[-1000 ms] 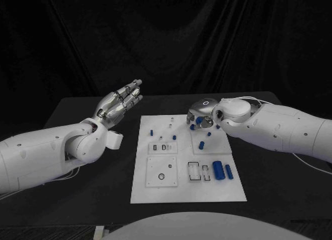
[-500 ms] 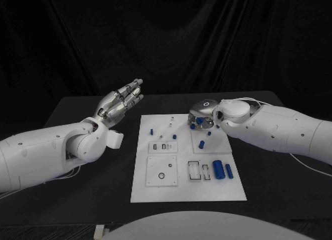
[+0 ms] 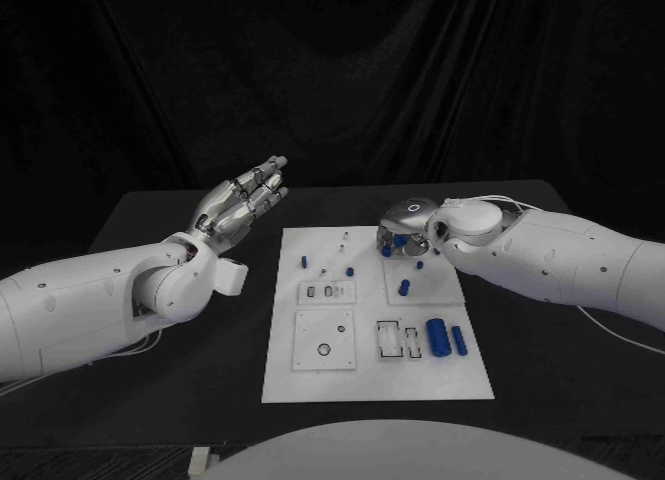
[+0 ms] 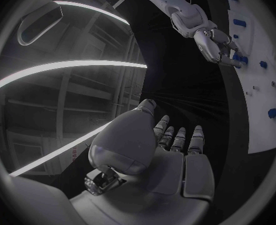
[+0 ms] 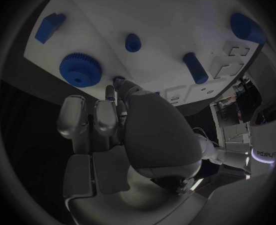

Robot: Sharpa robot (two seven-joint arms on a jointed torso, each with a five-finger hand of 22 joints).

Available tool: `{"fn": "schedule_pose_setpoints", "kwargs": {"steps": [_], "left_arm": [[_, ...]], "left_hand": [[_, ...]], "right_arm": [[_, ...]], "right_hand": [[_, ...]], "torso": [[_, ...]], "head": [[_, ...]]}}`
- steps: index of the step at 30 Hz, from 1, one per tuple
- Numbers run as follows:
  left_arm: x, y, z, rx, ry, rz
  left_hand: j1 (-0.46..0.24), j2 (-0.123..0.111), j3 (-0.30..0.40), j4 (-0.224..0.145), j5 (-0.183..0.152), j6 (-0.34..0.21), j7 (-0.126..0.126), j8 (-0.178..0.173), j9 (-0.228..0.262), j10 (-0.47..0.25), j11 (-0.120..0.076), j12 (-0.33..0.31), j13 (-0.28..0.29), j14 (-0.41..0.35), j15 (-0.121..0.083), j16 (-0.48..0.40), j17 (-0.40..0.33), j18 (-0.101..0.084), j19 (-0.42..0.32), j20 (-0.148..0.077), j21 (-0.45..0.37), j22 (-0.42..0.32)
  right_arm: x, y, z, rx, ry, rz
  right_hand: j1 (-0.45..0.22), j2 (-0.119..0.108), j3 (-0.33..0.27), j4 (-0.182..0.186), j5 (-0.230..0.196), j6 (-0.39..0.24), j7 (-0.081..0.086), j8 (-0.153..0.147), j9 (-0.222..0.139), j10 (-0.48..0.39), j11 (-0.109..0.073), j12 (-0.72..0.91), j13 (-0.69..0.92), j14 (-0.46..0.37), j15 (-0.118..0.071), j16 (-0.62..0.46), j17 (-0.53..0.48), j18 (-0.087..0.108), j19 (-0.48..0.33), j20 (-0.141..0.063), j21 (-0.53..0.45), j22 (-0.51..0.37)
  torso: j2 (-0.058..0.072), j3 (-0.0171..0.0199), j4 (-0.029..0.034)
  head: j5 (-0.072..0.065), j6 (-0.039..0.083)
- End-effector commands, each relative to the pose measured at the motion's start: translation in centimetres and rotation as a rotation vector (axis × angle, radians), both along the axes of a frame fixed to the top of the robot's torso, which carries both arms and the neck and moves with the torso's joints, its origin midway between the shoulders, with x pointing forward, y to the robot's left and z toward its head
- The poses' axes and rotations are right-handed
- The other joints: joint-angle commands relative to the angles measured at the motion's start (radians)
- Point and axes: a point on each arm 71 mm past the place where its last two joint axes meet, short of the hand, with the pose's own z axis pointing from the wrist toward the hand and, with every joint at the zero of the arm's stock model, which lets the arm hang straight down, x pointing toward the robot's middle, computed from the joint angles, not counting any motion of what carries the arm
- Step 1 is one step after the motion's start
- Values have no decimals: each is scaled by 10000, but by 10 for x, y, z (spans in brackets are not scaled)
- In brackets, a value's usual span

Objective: Assemble the parts on the task board

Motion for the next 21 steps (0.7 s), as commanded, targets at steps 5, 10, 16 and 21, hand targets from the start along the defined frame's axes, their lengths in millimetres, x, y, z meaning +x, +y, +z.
{"fn": "schedule_pose_setpoints", "kwargs": {"steps": [5, 10, 16, 21], "left_arm": [[-1, -1, 3, -338, -389, -99], [-1, 0, 3, -322, -373, -77], [-1, 3, 3, -278, -358, -8], [-1, 5, 2, -241, -341, 40]], "left_hand": [[114, 11, 30, -86, 70, 111, 37, 38, 18, -11, 105, 4, 16, 14, 48, -36, -15, 102, 0, 84, 45, 16], [122, 35, 58, -96, 71, 148, 64, 46, 22, -7, 129, 5, 17, 14, 47, -36, -15, 103, 8, 102, 52, 20], [127, 35, 68, -105, 72, 149, 62, 45, 21, -8, 129, 5, 17, 14, 56, -36, -15, 103, 19, 113, 61, 26], [130, 35, 73, -110, 73, 159, 62, 47, 22, -3, 130, 6, 18, 14, 62, -36, -15, 104, 23, 120, 64, 28]], "right_arm": [[-2, 3, 4, 532, -578, 616], [-3, 3, 6, 761, -758, 660], [0, 6, 14, 899, -845, 579], [4, 13, 24, 868, -929, 571]], "right_hand": [[-98, 127, 135, -120, -266, 510, 107, 531, 514, 645, -121, 195, 72, 36, -137, 28, -63, -148, 55, -193, 105, 151], [-213, 141, 111, -163, -470, 583, 113, 709, 740, 834, -123, 177, 75, 88, -148, 46, -29, -179, 155, -211, 173, 289], [-340, 115, 70, -128, -534, 596, 142, 783, 849, 890, -84, 136, 64, 99, -134, 24, -73, -190, 190, -206, 188, 337], [-454, 89, 37, -81, -580, 570, 154, 815, 919, 909, -61, 87, 49, 93, -119, -7, -126, -190, 188, -196, 172, 340]], "torso": [[1, 0, 5], [0, -2, -3], [-1, -2, -3], [-4, 1, -5]], "head": [[29, -40], [105, -64], [162, -83], [167, -98]]}}
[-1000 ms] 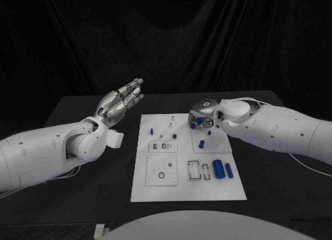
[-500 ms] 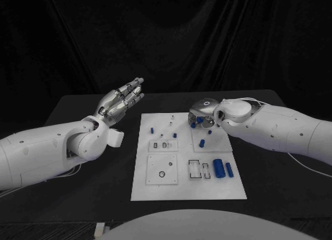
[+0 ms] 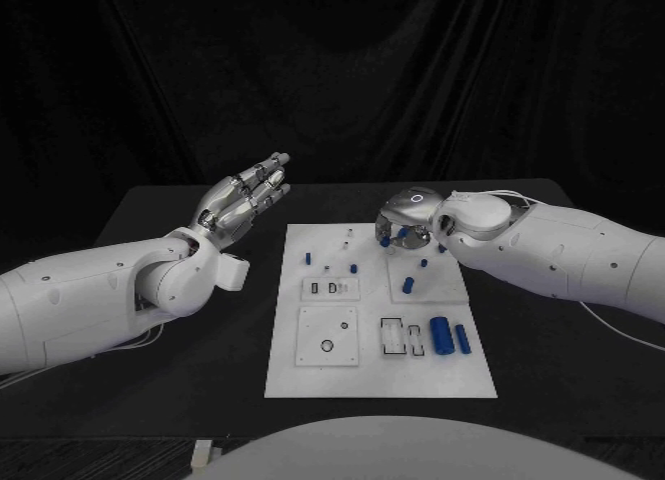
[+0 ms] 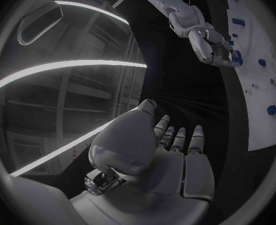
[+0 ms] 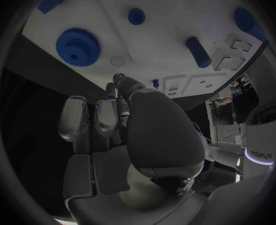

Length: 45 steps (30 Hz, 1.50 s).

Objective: Assemble the parts on the task board

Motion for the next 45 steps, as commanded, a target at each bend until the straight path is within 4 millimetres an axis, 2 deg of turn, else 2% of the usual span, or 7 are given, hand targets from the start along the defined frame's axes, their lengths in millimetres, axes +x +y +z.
{"fn": "schedule_pose_setpoints", "kwargs": {"steps": [1, 15, 24, 31, 37, 38, 45], "left_arm": [[-1, 0, 3, -258, -355, -20], [-3, 1, 3, -192, -274, 28], [-5, 1, 4, -157, -219, 47], [-7, -1, 6, -181, -183, -13], [-10, -5, 8, -233, -138, -133], [-10, -6, 8, -241, -130, -151], [-13, -8, 10, -278, -97, -233]], "left_hand": [[82, -13, 16, -54, 35, 88, -9, 47, 12, 2, 64, 6, 9, 14, 62, -36, -12, 103, -13, 84, 64, 11], [104, -30, 46, -97, 46, 178, 2, 66, 22, 22, 75, 12, 14, 14, 84, -36, -12, 104, 1, 124, 75, 17], [106, -46, 48, -109, 47, 200, 8, 72, 24, 28, 78, 13, 16, 14, 89, -36, -12, 104, 6, 133, 78, 20], [106, -55, 49, -115, 48, 213, 11, 75, 25, 28, 81, 13, 16, 14, 92, -36, -12, 104, 7, 138, 79, 20], [106, -60, 50, -119, 50, 201, 16, 73, 23, 26, 86, 12, 15, 14, 95, -36, -12, 104, 6, 143, 78, 19], [106, -60, 50, -119, 50, 201, 16, 73, 23, 26, 86, 12, 15, 14, 95, -36, -12, 104, 6, 143, 78, 19], [104, -66, 50, -122, 51, 202, 24, 73, 23, 27, 94, 13, 15, 14, 100, -36, -12, 104, 8, 148, 79, 20]], "right_arm": [[3, 6, 8, 168, -211, -15], [16, 33, 13, 103, -47, -12], [24, 37, 13, -12, -80, -174], [28, 37, 14, -27, -210, -352], [31, 38, 16, -22, -344, -463], [32, 38, 16, -21, -357, -472], [33, 39, 17, -3, -426, -498]], "right_hand": [[-109, -6, -68, 33, -73, 39, 27, 31, 93, 70, 3, -69, -15, 37, -34, -46, -19, -191, 77, -5, 32, 20], [-263, -65, -85, 89, -158, -152, 6, -7, 180, 69, 23, -196, -52, 38, -17, -61, -37, -198, 104, 13, 29, 67], [-377, -88, -97, 146, -268, -265, 0, -37, 230, 82, 52, -277, -69, 13, 2, -96, -98, -201, 105, 29, 13, 84], [-415, -100, -89, 162, -290, -360, 23, -76, 246, 93, 62, -322, -77, -9, 10, -118, -135, -200, 97, 37, -1, 90], [-435, -88, -79, 176, -291, -385, 51, -86, 255, 98, 63, -343, -80, -14, 15, -118, -131, -199, 91, 42, -11, 89], [-446, -86, -78, 182, -294, -398, 57, -92, 257, 102, 69, -349, -80, -20, 17, -125, -144, -202, 96, 43, -6, 98], [-468, -80, -74, 196, -303, -427, 66, -105, 263, 105, 79, -367, -82, -25, 24, -125, -144, -202, 93, 48, -11, 102]], "torso": [[-7, 0, -7], [2, -3, 15], [64, -35, 59], [124, -43, 99], [256, -45, 203], [303, -46, 237], [450, -53, 349]], "head": [[7, -7], [-30, 8], [-10, -7], [13, 22], [-45, 88], [-73, 127], [-153, 315]]}}
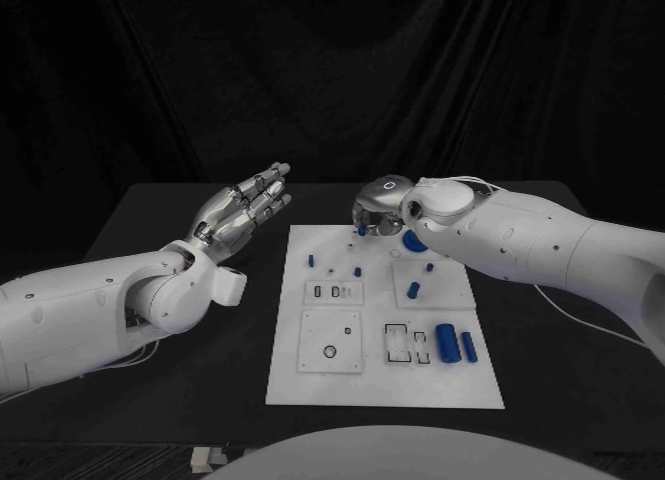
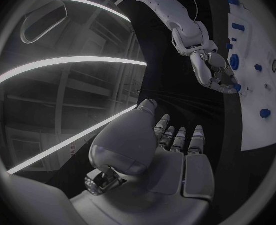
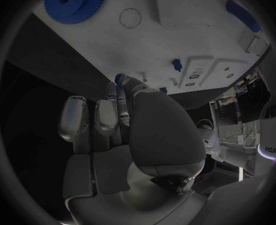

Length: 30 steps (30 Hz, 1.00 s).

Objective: Assemble the parts on the task board

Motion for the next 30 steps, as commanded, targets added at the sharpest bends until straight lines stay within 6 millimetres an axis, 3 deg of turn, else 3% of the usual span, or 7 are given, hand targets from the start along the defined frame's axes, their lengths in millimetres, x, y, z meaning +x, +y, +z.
{"fn": "schedule_pose_setpoints", "kwargs": {"steps": [1, 7, 15, 27, 30], "left_arm": [[0, -1, 4, -66, -145, 17], [-1, -1, 4, -75, -150, 14], [-1, 0, 5, -82, -159, 19], [-1, 1, 4, -95, -165, 9], [0, 1, 4, -98, -166, 4]], "left_hand": [[64, -26, -4, -69, 51, 59, 25, 32, 7, -7, 61, 13, 16, -23, 64, -36, -16, 103, 8, 77, 41, 13], [61, -34, -4, -73, 53, 56, 38, 32, 6, -6, 76, 13, 16, -23, 73, -36, -16, 102, 13, 86, 45, 16], [59, -36, 0, -77, 55, 56, 49, 31, 6, -5, 89, 13, 16, -23, 83, -36, -16, 102, 18, 95, 49, 18], [59, -34, 7, -83, 60, 58, 62, 31, 6, -1, 103, 14, 17, -23, 96, -36, -16, 101, 21, 107, 51, 20], [59, -34, 15, -90, 64, 81, 77, 35, 8, 1, 119, 15, 18, -23, 107, -36, -16, 101, 24, 118, 53, 21]], "right_arm": [[2, 0, 2, 33, -156, -149], [3, 4, 2, -38, -79, -160], [3, 6, 1, -133, 25, -197], [3, 7, 0, -271, 200, -255], [3, 7, -1, -364, 308, -321]], "right_hand": [[-124, -4, 7, 56, -67, -59, 3, -55, 11, 57, 29, -61, -14, -24, 23, -43, -17, -203, 41, -6, -10, 4], [-133, 3, 17, 60, -70, -91, 11, -69, 17, 48, 39, -86, -18, -40, 32, -58, -44, -199, 22, 0, -30, -9], [-129, -1, 45, 42, -74, -164, 27, -103, 33, 0, 62, -163, -33, -84, 52, -94, -110, -191, -19, 17, -76, -35], [-128, -20, 91, 7, -67, -304, 12, -169, 58, -119, 145, -313, -59, -184, 104, -190, -280, -173, -107, 56, -174, -95], [-165, -105, 144, -14, -84, -796, -166, -446, -21, -472, 302, -578, -116, -342, 224, -334, -525, -155, -221, 144, -309, -175]], "torso": [[142, -4, 116], [208, -23, 207], [206, -49, 263], [196, -56, 227], [196, -56, 220]], "head": [[-68, 121], [-180, 233], [-237, 236], [-215, 173], [-209, 163]]}}
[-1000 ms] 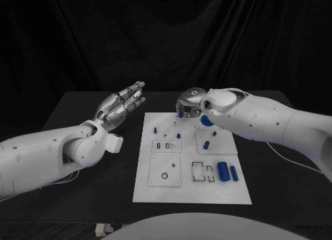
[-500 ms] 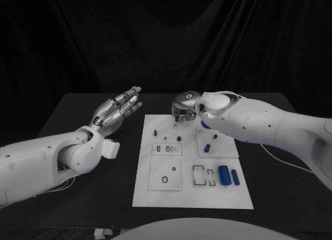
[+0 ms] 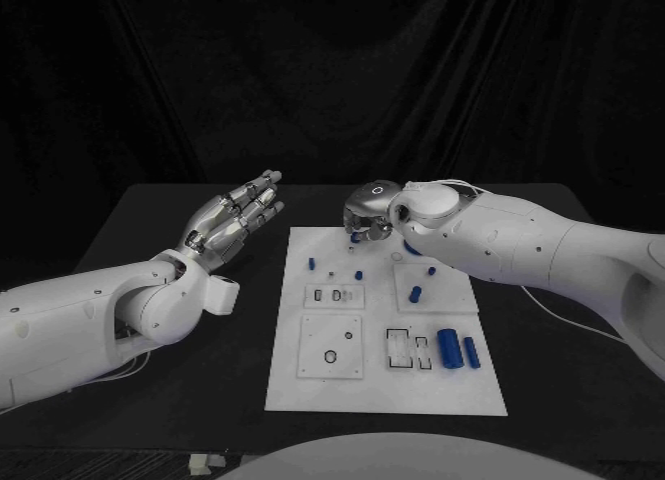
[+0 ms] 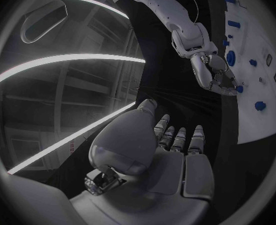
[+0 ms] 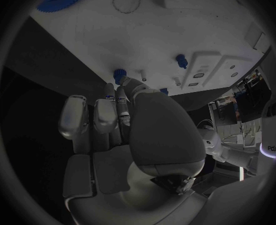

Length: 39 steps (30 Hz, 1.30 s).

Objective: Assemble the parts on the task board

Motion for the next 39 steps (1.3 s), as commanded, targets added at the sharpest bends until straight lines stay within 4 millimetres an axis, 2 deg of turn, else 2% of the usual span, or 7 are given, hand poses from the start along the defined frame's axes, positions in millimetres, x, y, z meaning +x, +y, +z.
{"fn": "schedule_pose_setpoints", "kwargs": {"steps": [1, 18, 25, 31, 33, 36, 39], "left_arm": [[1, -1, 3, -102, -165, -20], [2, 4, 2, -79, -186, 49], [3, 8, 2, -52, -195, 120], [4, 10, 1, -26, -205, 164], [5, 10, 1, -24, -212, 175], [5, 11, 1, -21, -216, 189], [5, 12, 0, -17, -215, 197]], "left_hand": [[59, -34, -14, -61, 64, 45, 41, 35, 10, -10, 94, 15, 10, 14, 71, -36, -9, 101, -13, 81, 54, 12], [62, -32, 0, -74, 71, 93, 66, 45, 16, -6, 118, 16, 11, 14, 85, -36, -9, 101, -11, 97, 56, 13], [65, -31, 8, -82, 74, 112, 77, 49, 18, -2, 129, 16, 12, 14, 91, -36, -9, 101, -6, 104, 59, 15], [71, -29, 31, -105, 82, 146, 103, 57, 22, 23, 157, 24, 19, 14, 106, -36, -9, 101, -1, 121, 63, 18], [74, -27, 42, -115, 85, 161, 113, 61, 24, 29, 172, 25, 21, 14, 110, -36, -9, 102, 1, 127, 65, 19], [77, -27, 51, -124, 88, 170, 122, 63, 24, 40, 183, 29, 24, 14, 113, -36, -9, 102, 4, 133, 67, 20], [78, -27, 55, -128, 88, 178, 126, 65, 25, 43, 186, 30, 25, 14, 115, -36, -9, 102, 4, 134, 67, 20]], "right_arm": [[1, -1, -3, -273, 233, -323], [-2, -18, 7, 490, -725, -294], [-10, -39, 40, 1485, -1917, 214], [-17, -71, 54, 1600, -2129, -136], [-18, -85, 55, 1503, -2033, -461], [-19, -105, 53, 1386, -1774, -1084], [-20, -121, 48, 1344, -1422, -1684]], "right_hand": [[-137, -86, 71, 15, -84, -511, -172, -296, -112, -368, 108, -240, -46, -225, 70, -171, -275, -140, -174, 65, -162, -110], [-421, -125, -988, 157, -1180, -3474, -1066, -932, -1458, -2512, 292, -1169, 174, -1288, 313, -981, -1718, 117, -1154, 366, -1436, -833], [-430, 62, -1191, 674, -1507, -2420, -910, -610, -1519, -962, 194, 32, 827, -1483, 263, -1341, -2352, 216, -1354, 324, -1920, -1049], [-424, 47, -1379, 768, -1757, -860, -193, 131, -1333, 1411, -289, 3342, 2935, -1335, -37, -1537, -2537, 221, -1186, 29, -2097, -953], [-684, 183, -1530, 1008, -1800, -562, -72, 262, -1119, 3114, -591, 9574, 9449, -427, -263, -210, -399, 51, -681, -170, -1617, -400], [-1375, 139, -1708, 1258, -1865, -610, 19, 242, -910, 4455, -711, 12500, 13113, 1115, -323, 2377, 4449, -223, 239, -246, -354, 765], [-1887, 44, -1643, 1320, -1870, -756, 65, 164, -808, 5235, -665, 13476, 14565, 1792, -326, 3128, 6291, -365, 670, -209, 233, 1302]], "torso": [[0, -2, -16], [-23, -8, -30], [-52, -14, -54], [-56, -14, -70], [-71, -12, -88], [-77, -23, -70], [-80, -30, -70]], "head": [[8, -13], [56, 16], [140, -10], [133, -34], [157, -37], [149, -41], [138, -32]]}}
